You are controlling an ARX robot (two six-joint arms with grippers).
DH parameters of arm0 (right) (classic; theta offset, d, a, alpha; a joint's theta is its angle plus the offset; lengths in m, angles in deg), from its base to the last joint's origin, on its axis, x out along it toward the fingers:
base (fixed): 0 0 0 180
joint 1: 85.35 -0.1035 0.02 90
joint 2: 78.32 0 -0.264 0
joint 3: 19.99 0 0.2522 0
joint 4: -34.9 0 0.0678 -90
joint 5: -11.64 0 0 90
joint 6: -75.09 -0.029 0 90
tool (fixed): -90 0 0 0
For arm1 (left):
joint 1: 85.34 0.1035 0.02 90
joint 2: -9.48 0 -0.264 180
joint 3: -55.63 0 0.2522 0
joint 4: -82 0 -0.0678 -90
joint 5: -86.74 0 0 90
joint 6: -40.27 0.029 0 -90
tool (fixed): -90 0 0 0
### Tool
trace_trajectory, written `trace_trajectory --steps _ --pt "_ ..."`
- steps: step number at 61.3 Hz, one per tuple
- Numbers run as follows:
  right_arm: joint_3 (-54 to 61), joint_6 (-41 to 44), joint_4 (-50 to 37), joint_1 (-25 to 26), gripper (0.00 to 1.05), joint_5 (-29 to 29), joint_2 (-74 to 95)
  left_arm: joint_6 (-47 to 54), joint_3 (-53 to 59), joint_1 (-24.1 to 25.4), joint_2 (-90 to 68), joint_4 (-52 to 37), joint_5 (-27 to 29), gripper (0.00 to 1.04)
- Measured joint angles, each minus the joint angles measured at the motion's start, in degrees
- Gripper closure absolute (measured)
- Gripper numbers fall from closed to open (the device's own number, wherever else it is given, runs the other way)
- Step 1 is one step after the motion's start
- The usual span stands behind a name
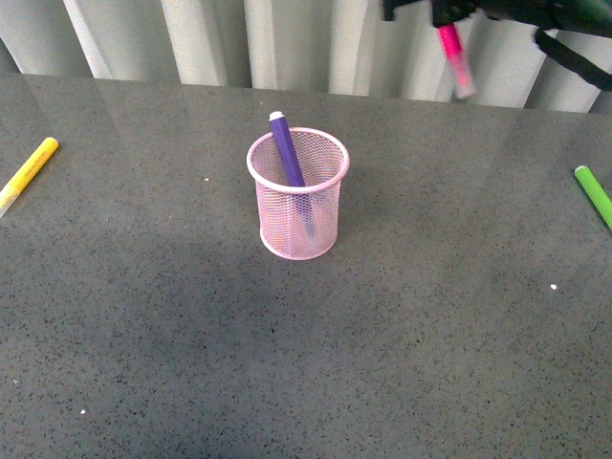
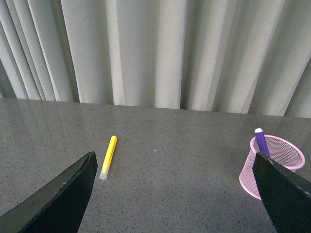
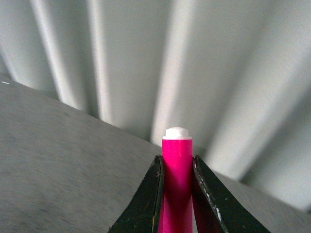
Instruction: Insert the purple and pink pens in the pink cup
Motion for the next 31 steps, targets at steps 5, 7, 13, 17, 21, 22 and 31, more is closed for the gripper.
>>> trace_trajectory --steps 5,7,13,17,21,22,31 --pt "0.76 1.86 -4.28 -5.75 0.93 -1.36 0.24 0.00 0.00 0.00 0.00 0.00 -0.02 0.07" --pt "0.90 1.79 -5.57 -7.28 0.93 -0.98 0.57 0.00 0.00 0.00 0.00 0.00 -0.02 0.07" --pt "1.55 0.90 -10.10 -11.37 0.93 0.81 1.90 0.00 0.00 0.00 0.00 0.00 0.02 0.07" --pt "1.81 0.74 -12.44 -12.94 0.93 1.27 2.93 0.00 0.00 0.00 0.00 0.00 0.00 0.07" --pt "1.81 -0.52 -11.93 -14.19 0.93 1.77 3.80 0.00 0.00 0.00 0.00 0.00 -0.04 0.07" --pt "1.81 -0.68 -11.82 -14.29 0.93 1.77 3.91 0.00 0.00 0.00 0.00 0.00 -0.04 0.07" --pt "1.81 -2.97 -12.66 -15.21 0.93 2.14 4.98 0.00 0.00 0.00 0.00 0.00 0.00 0.07"
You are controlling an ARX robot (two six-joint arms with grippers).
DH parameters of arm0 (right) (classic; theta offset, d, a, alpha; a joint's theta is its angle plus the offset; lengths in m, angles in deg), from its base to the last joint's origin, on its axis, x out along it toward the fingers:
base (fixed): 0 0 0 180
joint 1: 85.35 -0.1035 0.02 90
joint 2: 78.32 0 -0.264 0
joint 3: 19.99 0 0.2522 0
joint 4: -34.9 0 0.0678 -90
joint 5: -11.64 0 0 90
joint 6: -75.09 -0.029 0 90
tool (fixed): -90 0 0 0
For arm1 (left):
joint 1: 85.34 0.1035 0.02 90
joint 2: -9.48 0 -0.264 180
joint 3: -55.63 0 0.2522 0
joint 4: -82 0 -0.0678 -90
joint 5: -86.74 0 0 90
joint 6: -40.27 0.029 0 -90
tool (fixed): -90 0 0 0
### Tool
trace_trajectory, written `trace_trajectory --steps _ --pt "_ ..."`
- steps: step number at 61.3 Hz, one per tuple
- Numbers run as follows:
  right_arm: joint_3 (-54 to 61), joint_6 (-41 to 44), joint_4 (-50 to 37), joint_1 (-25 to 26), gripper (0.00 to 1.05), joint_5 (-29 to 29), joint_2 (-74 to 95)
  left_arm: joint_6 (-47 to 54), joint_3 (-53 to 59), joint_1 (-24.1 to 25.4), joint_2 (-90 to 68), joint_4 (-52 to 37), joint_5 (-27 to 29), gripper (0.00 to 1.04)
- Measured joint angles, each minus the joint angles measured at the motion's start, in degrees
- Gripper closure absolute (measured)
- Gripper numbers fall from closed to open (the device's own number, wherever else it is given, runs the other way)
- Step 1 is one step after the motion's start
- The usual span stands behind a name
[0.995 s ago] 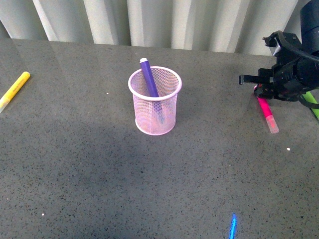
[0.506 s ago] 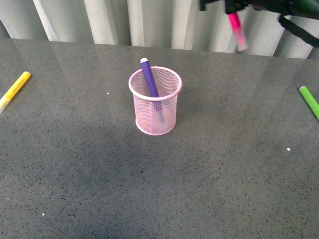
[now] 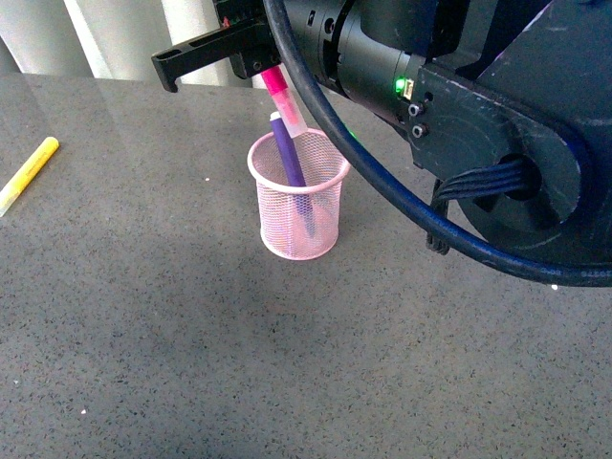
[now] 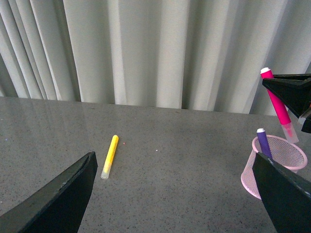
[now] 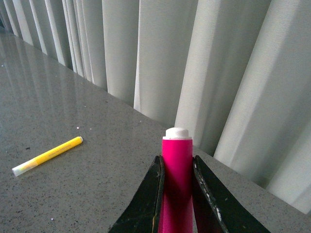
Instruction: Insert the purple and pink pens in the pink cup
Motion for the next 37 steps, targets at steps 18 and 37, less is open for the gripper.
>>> trace_trajectory --steps 18,37 --pt "0.00 -0.66 -1.18 0.70 0.93 -0.87 1.53 0.00 0.00 0.00 0.00 0.00 0.00 0.07" --pt "-0.55 -0.96 -1.25 2.58 0.93 -2.25 3.52 0.00 0.00 0.00 0.00 0.00 0.00 0.07"
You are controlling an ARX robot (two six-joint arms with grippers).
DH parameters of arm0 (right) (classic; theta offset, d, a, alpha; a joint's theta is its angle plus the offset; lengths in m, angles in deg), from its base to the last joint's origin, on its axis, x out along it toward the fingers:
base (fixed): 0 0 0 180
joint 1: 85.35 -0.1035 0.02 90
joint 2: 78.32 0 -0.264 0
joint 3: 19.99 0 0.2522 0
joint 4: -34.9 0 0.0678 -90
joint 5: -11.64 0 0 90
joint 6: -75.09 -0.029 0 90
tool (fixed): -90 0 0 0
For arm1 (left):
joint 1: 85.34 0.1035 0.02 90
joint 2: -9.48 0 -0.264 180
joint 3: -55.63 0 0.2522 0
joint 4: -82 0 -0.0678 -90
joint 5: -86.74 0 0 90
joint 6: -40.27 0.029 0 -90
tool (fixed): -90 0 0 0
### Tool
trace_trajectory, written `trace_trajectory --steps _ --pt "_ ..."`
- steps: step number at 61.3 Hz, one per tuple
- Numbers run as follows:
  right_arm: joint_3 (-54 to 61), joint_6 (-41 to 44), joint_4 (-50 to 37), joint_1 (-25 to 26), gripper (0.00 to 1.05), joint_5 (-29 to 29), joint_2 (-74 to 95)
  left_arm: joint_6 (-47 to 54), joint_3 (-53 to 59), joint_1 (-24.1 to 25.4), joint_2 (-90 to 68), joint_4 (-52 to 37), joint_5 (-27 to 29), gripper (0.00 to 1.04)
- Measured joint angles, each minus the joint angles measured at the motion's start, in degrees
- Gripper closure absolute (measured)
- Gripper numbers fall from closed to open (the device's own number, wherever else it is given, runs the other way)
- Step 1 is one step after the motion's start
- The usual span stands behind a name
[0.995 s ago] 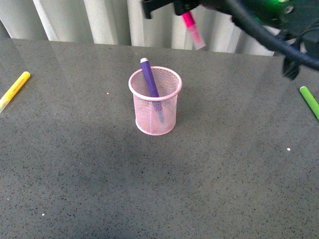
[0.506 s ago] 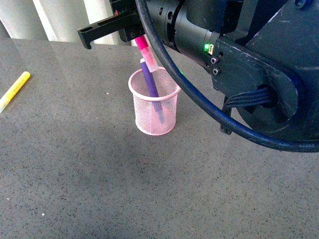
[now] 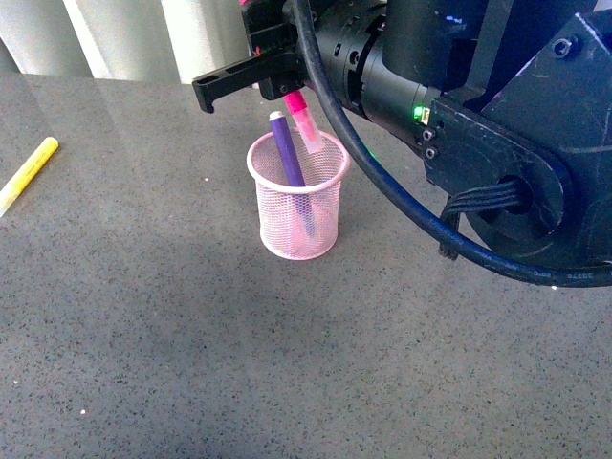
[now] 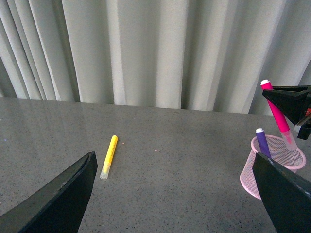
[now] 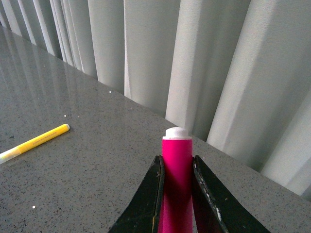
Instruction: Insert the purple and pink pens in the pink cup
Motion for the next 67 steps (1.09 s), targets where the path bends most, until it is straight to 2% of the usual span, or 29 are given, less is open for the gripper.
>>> trace_trajectory --steps 33,54,62,64,67 --pt "-1.31 -1.33 -0.26 0.13 0.93 -1.31 3.63 0.00 0.00 0.00 0.00 0.00 -0.02 0.07" --pt "1.42 -3.72 1.40 1.11 0.29 1.44 2.51 0.00 0.00 0.00 0.00 0.00 -0.02 0.07" --pt "3.15 -4.83 4.61 1.97 0.07 5.62 -1.92 0.00 0.00 0.00 0.00 0.00 0.00 0.07" --pt "3.76 -5.38 6.14 2.23 0.05 7.15 -3.48 0.00 0.00 0.00 0.00 0.00 -0.02 0.07" --pt "4.90 -6.23 9.57 2.95 0.07 10.25 -6.43 0.00 0.00 0.00 0.00 0.00 -0.02 0.07"
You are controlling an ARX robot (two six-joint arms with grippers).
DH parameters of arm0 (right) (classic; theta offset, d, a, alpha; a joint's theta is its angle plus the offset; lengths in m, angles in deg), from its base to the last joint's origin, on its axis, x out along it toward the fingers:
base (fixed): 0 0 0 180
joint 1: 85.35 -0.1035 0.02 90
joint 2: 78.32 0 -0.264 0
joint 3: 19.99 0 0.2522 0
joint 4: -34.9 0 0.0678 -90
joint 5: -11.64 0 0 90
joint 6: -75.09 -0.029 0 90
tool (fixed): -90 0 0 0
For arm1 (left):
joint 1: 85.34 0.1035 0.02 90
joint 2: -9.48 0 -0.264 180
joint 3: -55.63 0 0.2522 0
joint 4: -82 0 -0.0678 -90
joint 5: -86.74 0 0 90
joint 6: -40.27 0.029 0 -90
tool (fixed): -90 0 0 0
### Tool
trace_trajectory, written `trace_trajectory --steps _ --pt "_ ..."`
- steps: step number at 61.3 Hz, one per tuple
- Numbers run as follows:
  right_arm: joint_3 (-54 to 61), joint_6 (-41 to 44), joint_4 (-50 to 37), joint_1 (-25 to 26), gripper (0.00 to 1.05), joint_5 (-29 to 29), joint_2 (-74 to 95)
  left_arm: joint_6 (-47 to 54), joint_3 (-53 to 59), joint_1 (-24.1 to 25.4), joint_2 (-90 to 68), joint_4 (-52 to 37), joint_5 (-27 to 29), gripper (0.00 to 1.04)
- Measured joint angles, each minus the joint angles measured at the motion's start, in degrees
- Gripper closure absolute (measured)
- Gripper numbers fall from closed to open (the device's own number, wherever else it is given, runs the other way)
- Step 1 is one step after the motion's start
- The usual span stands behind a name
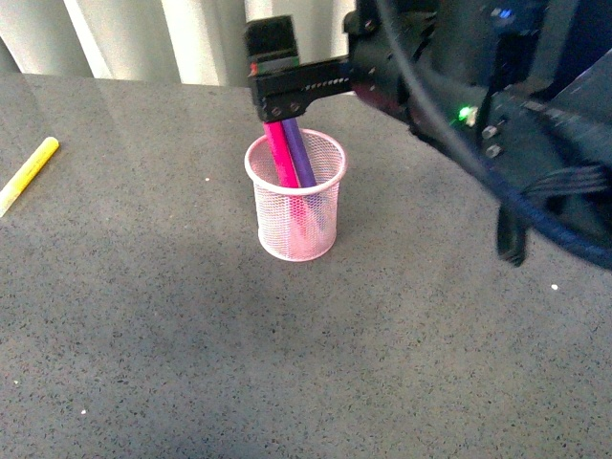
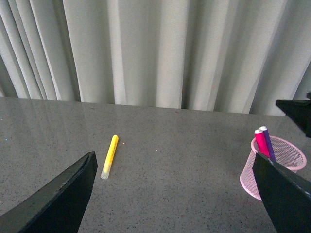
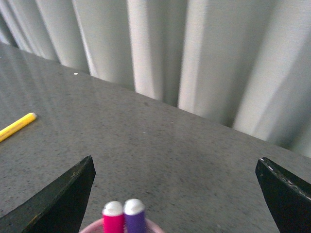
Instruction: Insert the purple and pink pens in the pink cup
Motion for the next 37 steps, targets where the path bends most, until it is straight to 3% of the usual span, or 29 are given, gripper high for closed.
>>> trace_trajectory --steps 7,12,26,28,31,37 --pt "3.30 -3.19 12.52 2.93 0.07 9.07 -8.22 0.00 0.00 0.00 0.00 0.00 0.02 0.07" --pt "6.51 -5.73 20.61 5.27 0.07 12.09 -14.21 0.00 0.00 0.00 0.00 0.00 0.07 0.07" --pt "7.26 -7.63 21.70 6.19 0.07 12.31 -16.22 0.02 0.00 0.00 0.00 0.00 -0.02 0.07" --pt "8.17 -6.91 18.03 6.14 0.10 13.81 -15.47 0.02 0.00 0.00 0.00 0.00 0.00 0.07" --pt "11.98 -4.09 5.79 6.34 0.18 15.52 -14.60 0.02 0.00 0.00 0.00 0.00 0.15 0.07" --pt "20.26 -0.92 -10.01 7.98 0.34 13.81 -15.74 0.02 0.00 0.00 0.00 0.00 0.15 0.07"
